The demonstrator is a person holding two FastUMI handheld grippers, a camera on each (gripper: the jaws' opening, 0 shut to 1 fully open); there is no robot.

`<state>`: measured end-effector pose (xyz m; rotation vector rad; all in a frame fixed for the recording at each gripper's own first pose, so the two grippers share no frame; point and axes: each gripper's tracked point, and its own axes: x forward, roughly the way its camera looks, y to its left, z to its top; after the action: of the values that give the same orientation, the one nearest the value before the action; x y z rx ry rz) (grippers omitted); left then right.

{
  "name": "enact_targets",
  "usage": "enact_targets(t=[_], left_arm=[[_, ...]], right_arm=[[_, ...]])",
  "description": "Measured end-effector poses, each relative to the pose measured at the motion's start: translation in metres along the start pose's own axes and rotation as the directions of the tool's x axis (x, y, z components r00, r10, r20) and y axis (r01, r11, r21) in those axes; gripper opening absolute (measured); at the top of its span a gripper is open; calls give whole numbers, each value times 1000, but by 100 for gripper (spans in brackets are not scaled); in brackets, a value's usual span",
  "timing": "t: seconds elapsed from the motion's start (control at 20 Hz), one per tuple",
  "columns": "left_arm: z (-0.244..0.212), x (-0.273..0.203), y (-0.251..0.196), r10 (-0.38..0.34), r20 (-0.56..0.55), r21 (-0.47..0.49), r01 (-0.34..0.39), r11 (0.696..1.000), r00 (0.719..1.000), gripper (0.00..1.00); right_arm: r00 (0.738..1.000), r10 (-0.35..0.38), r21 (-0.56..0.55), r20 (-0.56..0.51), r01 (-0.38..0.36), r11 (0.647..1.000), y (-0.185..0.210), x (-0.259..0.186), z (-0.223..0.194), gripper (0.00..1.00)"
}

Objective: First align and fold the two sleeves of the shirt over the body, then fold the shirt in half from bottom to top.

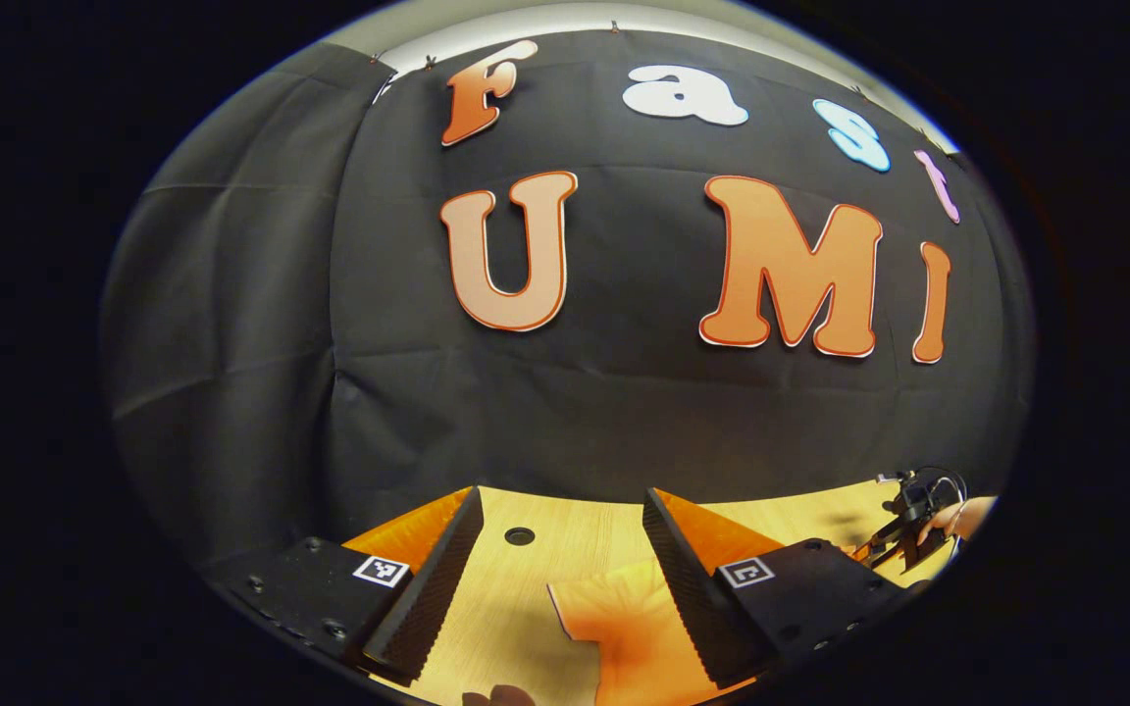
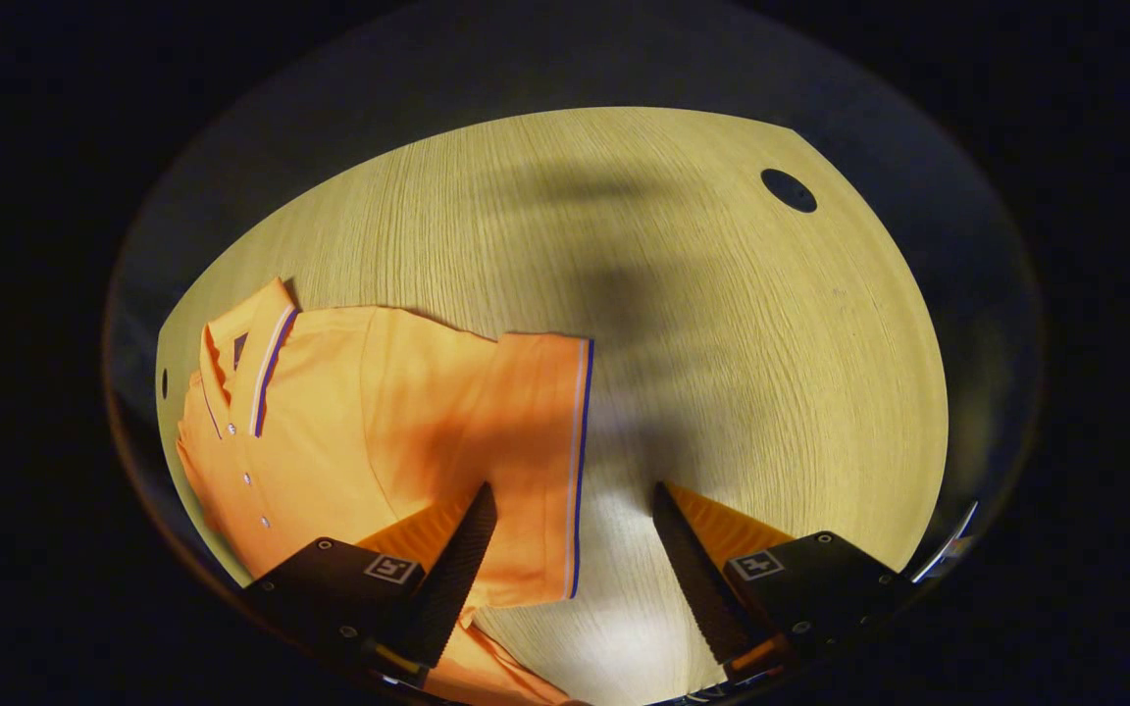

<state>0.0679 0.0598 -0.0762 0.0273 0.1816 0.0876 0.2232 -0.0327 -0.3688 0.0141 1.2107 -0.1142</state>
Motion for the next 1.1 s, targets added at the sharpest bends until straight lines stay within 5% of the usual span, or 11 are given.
enact_targets(t=[0.2,0.35,0.5,0.55,1.1], left_arm=[[-7,0,2,-1,-17,-18,1,1000,1000,99],[-10,-4,5,0,-20,-19,0,1000,1000,96],[-11,-10,10,-2,-15,-18,1,1000,1000,96],[-12,-12,11,-1,-17,-14,1,1000,1000,98],[-6,-23,49,-8,0,11,8,1000,1000,98]], right_arm=[[1000,-5,5,3,5,1000,3,1,-1,96],[1000,-2,23,-17,3,1000,5,-1,-5,51],[1000,16,-4,-6,-16,1000,9,-2,-5,22],[1000,18,-19,14,-18,1000,10,-4,-4,5],[994,48,37,99,-52,998,29,-22,-5,5]])
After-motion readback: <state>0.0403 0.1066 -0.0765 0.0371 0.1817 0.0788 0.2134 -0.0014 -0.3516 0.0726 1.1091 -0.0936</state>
